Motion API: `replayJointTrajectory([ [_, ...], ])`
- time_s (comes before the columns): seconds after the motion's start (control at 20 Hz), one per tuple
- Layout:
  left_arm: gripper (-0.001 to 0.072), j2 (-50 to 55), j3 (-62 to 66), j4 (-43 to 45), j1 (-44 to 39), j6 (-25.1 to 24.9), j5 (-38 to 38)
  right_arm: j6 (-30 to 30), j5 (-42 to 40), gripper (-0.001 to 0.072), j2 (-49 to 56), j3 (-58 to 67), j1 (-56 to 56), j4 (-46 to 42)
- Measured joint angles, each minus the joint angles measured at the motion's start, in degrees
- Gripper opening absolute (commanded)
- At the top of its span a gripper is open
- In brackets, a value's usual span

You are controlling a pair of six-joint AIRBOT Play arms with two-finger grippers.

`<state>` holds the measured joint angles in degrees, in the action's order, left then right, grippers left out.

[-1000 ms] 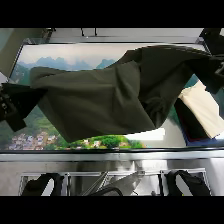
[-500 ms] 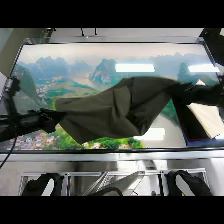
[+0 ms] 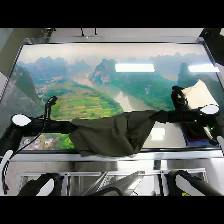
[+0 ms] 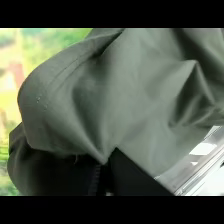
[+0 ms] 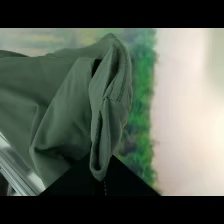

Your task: Fold the shirts.

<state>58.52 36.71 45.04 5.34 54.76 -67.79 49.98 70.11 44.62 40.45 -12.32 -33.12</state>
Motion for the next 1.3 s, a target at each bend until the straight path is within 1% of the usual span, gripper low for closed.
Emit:
replayJointTrajectory([
  [0.05,0.0705,2.0,-0.2,0.0,0.0,-0.2,0.1,-0.2,-0.6,0.0021,1.1,-0.4,0.0,0.1],
  [0.3,0.0705,9.0,1.7,0.2,0.0,-0.3,-2.6,-0.6,-2.1,0.0021,3.8,-1.2,0.0,0.2],
  [0.55,0.0705,12.5,7.3,1.4,0.0,2.6,-7.6,-0.8,-2.5,0.0021,4.4,-1.4,0.0,-0.6],
  [0.8,0.0703,13.4,3.0,8.0,0.0,6.8,-11.3,-0.8,-2.3,0.0021,4.5,-1.4,0.0,-2.1],
  [0.85,0.0672,13.5,1.7,8.9,0.0,7.7,-11.4,-0.8,-2.3,0.0021,4.6,-1.4,0.0,-2.3],
  [0.95,0.0237,13.6,-0.6,10.1,0.0,8.9,-11.1,-0.8,-2.2,0.0021,4.6,-1.4,0.0,-2.7],
  [1.0,0.0050,13.6,-1.5,9.9,0.0,9.3,-10.8,-0.8,-2.2,0.0021,4.6,-1.4,0.0,-2.9],
  [1.05,0.0015,13.6,-2.1,8.9,0.0,9.3,-10.6,-0.8,-2.1,0.0020,4.6,-1.4,0.0,-2.9],
  [1.15,0.0015,13.6,-2.3,6.6,0.0,9.2,-11.0,-0.8,-2.1,0.0020,4.6,-1.4,0.0,-3.0],
  [1.3,0.0015,11.8,0.0,4.6,0.0,8.9,-14.6,-0.8,-0.8,0.0020,4.1,-0.4,-0.5,-2.8],
])
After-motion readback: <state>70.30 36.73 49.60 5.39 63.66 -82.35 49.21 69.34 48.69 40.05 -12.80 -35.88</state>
